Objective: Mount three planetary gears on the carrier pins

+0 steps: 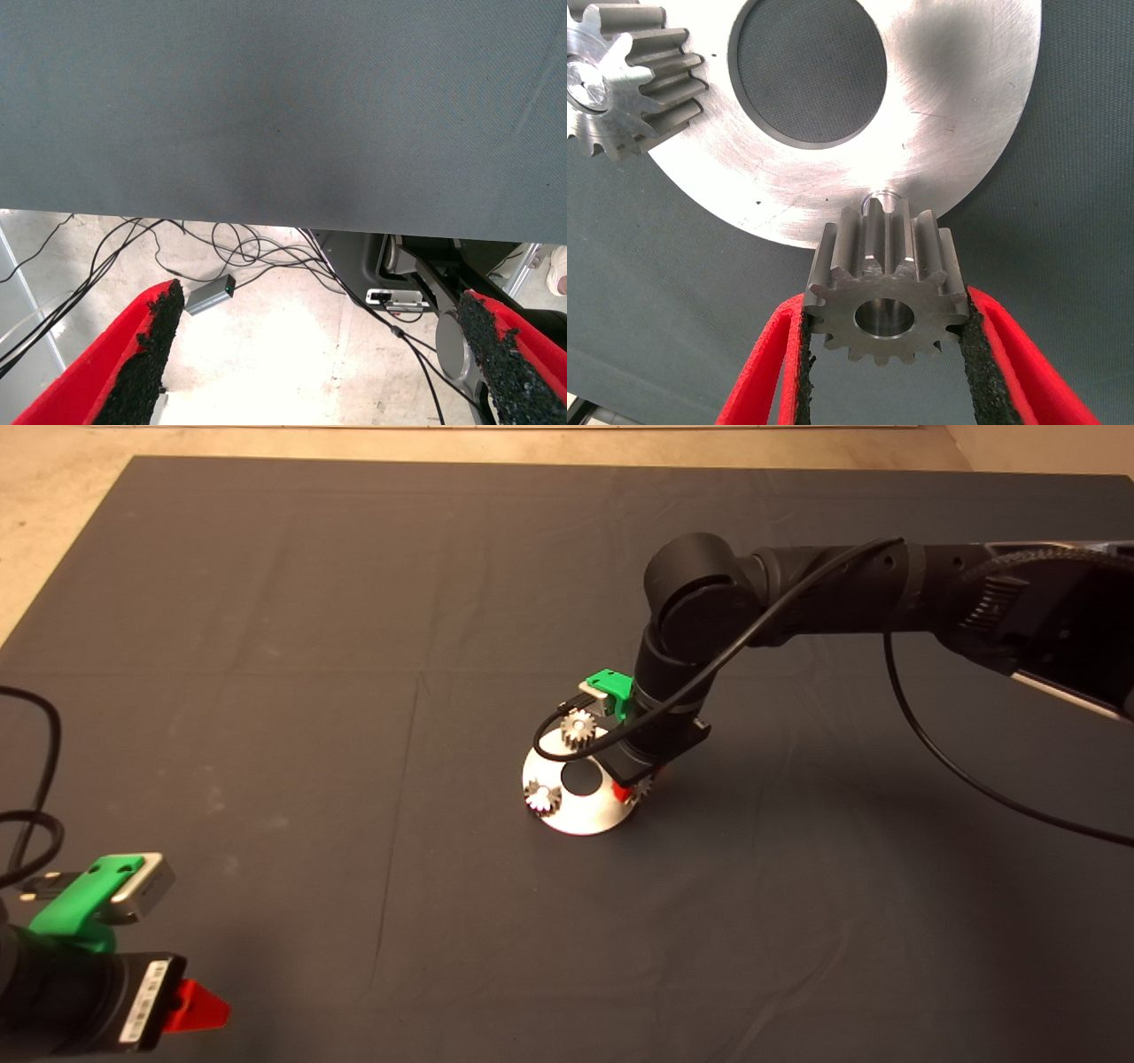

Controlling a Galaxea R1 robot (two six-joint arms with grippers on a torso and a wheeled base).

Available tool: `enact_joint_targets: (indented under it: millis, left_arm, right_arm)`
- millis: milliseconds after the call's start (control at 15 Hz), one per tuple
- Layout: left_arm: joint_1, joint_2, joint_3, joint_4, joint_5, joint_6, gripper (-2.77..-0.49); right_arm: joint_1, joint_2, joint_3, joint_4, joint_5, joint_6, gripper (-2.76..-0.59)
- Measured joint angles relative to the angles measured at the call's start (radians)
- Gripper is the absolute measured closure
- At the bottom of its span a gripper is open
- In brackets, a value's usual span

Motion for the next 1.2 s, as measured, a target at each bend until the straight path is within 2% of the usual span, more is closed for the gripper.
enact_joint_targets:
  millis: [333,467,667,1200]
  left_arm:
    - [0.000,0.000,0.000,0.000,0.000,0.001,-2.19]
    - [0.000,0.000,0.000,-0.001,0.000,0.001,-2.19]
    - [0.000,0.000,0.000,-0.003,0.000,0.001,-2.19]
    - [0.000,0.000,0.000,-0.003,0.000,0.002,-2.19]
  right_arm:
    - [0.000,0.006,-0.008,-0.008,0.000,0.000,-0.95]
    - [-0.008,0.006,-0.009,-0.009,-0.004,0.000,-0.95]
    - [-0.020,0.006,-0.010,-0.019,0.000,0.000,-0.95]
    - [-0.022,0.007,-0.011,-0.022,0.000,0.000,-0.95]
